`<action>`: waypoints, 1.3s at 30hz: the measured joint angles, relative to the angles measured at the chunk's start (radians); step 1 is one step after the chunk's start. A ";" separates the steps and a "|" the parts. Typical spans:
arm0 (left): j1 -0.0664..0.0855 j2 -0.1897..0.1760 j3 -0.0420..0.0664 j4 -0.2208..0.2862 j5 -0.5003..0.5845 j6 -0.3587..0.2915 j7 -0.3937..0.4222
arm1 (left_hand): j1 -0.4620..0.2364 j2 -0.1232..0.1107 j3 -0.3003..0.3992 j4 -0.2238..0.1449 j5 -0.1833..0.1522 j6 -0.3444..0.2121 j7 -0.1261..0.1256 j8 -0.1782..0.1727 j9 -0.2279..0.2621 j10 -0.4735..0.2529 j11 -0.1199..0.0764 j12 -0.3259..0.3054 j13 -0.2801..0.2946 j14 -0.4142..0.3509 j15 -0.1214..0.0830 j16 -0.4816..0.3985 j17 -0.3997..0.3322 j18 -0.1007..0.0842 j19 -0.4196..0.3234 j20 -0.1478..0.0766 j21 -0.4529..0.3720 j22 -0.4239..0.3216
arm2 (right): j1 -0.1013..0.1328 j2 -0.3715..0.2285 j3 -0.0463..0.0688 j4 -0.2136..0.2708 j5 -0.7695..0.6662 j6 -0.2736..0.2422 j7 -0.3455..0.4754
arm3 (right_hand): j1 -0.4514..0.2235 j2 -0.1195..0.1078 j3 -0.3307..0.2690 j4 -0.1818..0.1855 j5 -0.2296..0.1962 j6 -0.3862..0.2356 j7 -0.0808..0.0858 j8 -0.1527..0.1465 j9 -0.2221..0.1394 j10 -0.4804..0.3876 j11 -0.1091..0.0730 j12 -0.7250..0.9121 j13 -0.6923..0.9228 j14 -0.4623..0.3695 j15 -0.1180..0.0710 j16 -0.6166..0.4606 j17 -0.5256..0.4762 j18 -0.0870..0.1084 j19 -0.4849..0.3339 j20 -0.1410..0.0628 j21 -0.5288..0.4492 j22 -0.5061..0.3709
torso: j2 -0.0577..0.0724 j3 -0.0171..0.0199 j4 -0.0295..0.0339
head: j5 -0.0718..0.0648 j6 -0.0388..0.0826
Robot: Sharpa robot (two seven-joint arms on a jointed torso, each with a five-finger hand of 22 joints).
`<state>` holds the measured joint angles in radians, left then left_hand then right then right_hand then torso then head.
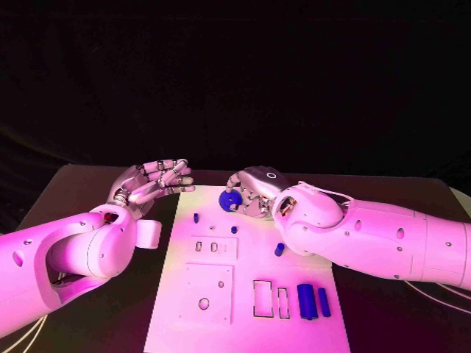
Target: Assemble the parts on the task board
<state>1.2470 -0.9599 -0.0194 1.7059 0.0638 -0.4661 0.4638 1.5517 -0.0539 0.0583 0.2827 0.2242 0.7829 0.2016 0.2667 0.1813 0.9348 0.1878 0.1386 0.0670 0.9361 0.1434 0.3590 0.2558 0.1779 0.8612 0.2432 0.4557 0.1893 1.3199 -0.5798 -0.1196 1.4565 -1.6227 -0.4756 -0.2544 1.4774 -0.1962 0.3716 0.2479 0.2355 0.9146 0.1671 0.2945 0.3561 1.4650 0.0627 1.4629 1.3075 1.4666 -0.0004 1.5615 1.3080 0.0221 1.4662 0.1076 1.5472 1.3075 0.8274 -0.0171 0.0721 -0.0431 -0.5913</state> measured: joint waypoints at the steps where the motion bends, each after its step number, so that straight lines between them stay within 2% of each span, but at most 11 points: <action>1: 0.000 0.000 0.000 0.000 0.000 0.000 0.000 | 0.000 0.000 0.000 0.000 0.000 0.000 0.000 0.000 0.000 0.000 0.000 0.000 0.000 0.000 0.000 0.000 0.000 0.000 0.000 0.000 0.000 0.000 | -0.002 0.004 0.000 -0.005 0.000 0.000 0.000 | 0.000 0.000 0.000 0.000 0.000 0.000 0.000 0.000 0.000 0.000 0.000 0.000 0.000 0.000 0.000 0.000 0.000 0.000 0.000 0.000 0.000 0.000 | 0.000 0.0001 0.0000 | 0.000 0.000; 15: 0.000 0.000 0.000 0.000 0.000 0.001 0.000 | 0.000 0.000 0.000 0.000 0.000 0.000 0.000 0.000 0.000 0.000 0.000 0.000 0.000 0.000 0.000 0.000 0.000 0.000 0.000 0.000 0.000 0.000 | -0.016 0.033 -0.003 -0.036 -0.002 0.012 0.003 | -0.004 -0.004 0.002 0.003 0.003 0.004 0.001 0.000 0.000 0.000 0.000 0.000 0.000 0.000 0.000 0.000 0.000 0.000 0.000 0.000 0.000 0.000 | 0.000 0.0012 -0.0014 | 0.006 -0.008; 19: 0.000 -0.001 0.000 0.000 0.000 0.001 0.000 | 0.000 0.000 0.000 0.000 0.000 0.000 0.000 0.000 0.000 0.000 0.000 0.000 0.000 0.000 0.000 0.000 0.000 0.000 0.000 0.000 0.000 0.000 | -0.018 0.034 -0.004 -0.041 -0.002 0.019 0.003 | -0.006 -0.007 0.002 0.003 0.003 0.006 -0.001 0.000 0.000 0.000 0.000 0.000 0.000 0.000 0.000 0.000 0.000 0.000 0.000 0.000 0.000 0.000 | 0.000 0.0012 -0.0030 | 0.008 -0.009; 33: 0.000 -0.004 0.000 0.001 0.000 0.001 -0.001 | 0.001 -0.001 0.000 0.000 0.000 0.000 0.000 0.000 0.000 0.000 0.000 0.000 0.000 0.000 0.000 0.000 0.000 0.000 0.000 0.000 0.000 0.000 | -0.019 0.036 -0.004 -0.051 -0.002 0.026 0.000 | -0.025 -0.009 0.012 0.007 0.002 0.007 -0.002 0.000 0.000 0.000 0.000 -0.008 0.000 0.000 0.000 0.000 0.000 0.000 0.000 0.000 0.000 0.001 | 0.000 0.0017 -0.0018 | 0.006 -0.007; 34: 0.000 -0.005 0.000 0.001 0.000 0.001 -0.001 | 0.005 -0.005 0.002 0.002 0.000 0.000 0.000 0.000 -0.001 0.003 0.003 -0.004 0.000 0.000 0.000 0.000 0.001 0.000 0.000 0.000 0.000 0.000 | -0.019 0.036 -0.004 -0.051 -0.002 0.026 0.000 | -0.034 -0.015 0.013 0.008 0.002 0.007 -0.003 -0.001 0.001 0.000 0.000 -0.012 0.000 0.000 0.000 0.000 0.000 0.000 0.000 0.000 0.000 0.000 | 0.000 0.0017 -0.0018 | 0.006 -0.007; 36: 0.000 -0.005 0.000 0.001 0.000 0.002 -0.001 | 0.005 -0.005 0.003 0.003 0.000 0.000 0.000 0.000 -0.001 0.007 0.000 -0.005 0.000 0.000 0.000 0.000 0.003 0.000 0.000 0.000 0.000 0.000 | -0.019 0.037 -0.004 -0.052 -0.002 0.026 0.000 | -0.050 -0.018 0.017 0.012 -0.013 -0.002 -0.015 -0.018 0.002 -0.011 0.011 -0.025 0.000 0.000 0.000 0.000 0.000 0.000 0.000 0.000 -0.002 0.000 | 0.000 0.0017 -0.0015 | 0.006 -0.008; 38: 0.000 -0.005 0.000 0.001 0.000 0.002 -0.002 | 0.005 -0.005 0.003 0.003 0.000 0.000 0.000 0.000 -0.001 0.007 0.000 -0.005 0.000 0.000 0.000 0.000 0.003 0.000 0.000 0.000 0.000 0.000 | -0.019 0.038 -0.005 -0.053 -0.002 0.026 0.000 | -0.071 -0.014 0.019 0.020 -0.040 -0.037 -0.006 -0.039 0.002 -0.028 0.017 -0.041 0.000 0.000 0.000 0.000 0.000 0.000 0.000 0.000 -0.004 0.000 | 0.000 0.0016 -0.0017 | 0.006 -0.008; 39: 0.000 -0.005 0.000 0.001 0.000 0.002 -0.002 | 0.005 -0.005 0.003 0.003 0.000 0.000 0.000 0.000 -0.001 0.007 0.000 -0.005 0.000 0.000 0.000 0.000 0.003 0.000 0.000 0.000 0.000 0.000 | -0.019 0.038 -0.005 -0.054 -0.002 0.026 0.000 | -0.082 -0.014 0.014 0.027 -0.051 -0.057 0.002 -0.052 -0.005 -0.036 0.025 -0.051 0.000 0.000 0.008 0.000 0.000 0.000 0.000 0.000 -0.004 0.000 | 0.000 0.0016 -0.0018 | 0.006 -0.008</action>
<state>1.2470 -0.9653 -0.0194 1.7069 0.0638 -0.4644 0.4622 1.5569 -0.0591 0.0612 0.2855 0.2242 0.7830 0.2016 0.2667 0.1802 0.9423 0.1877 0.1337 0.0670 0.9362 0.1435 0.3589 0.2585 0.1778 0.8612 0.2433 0.4557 0.1893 1.3009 -0.5415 -0.1244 1.4030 -1.6246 -0.4500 -0.2539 1.3958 -0.2097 0.3861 0.2749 0.1843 0.8580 0.1687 0.2426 0.3513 1.4290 0.0879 1.4118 1.3073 1.4669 0.0075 1.5615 1.3075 0.0221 1.4662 0.1076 1.5431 1.3079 0.8273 -0.0154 0.0703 -0.0368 -0.5989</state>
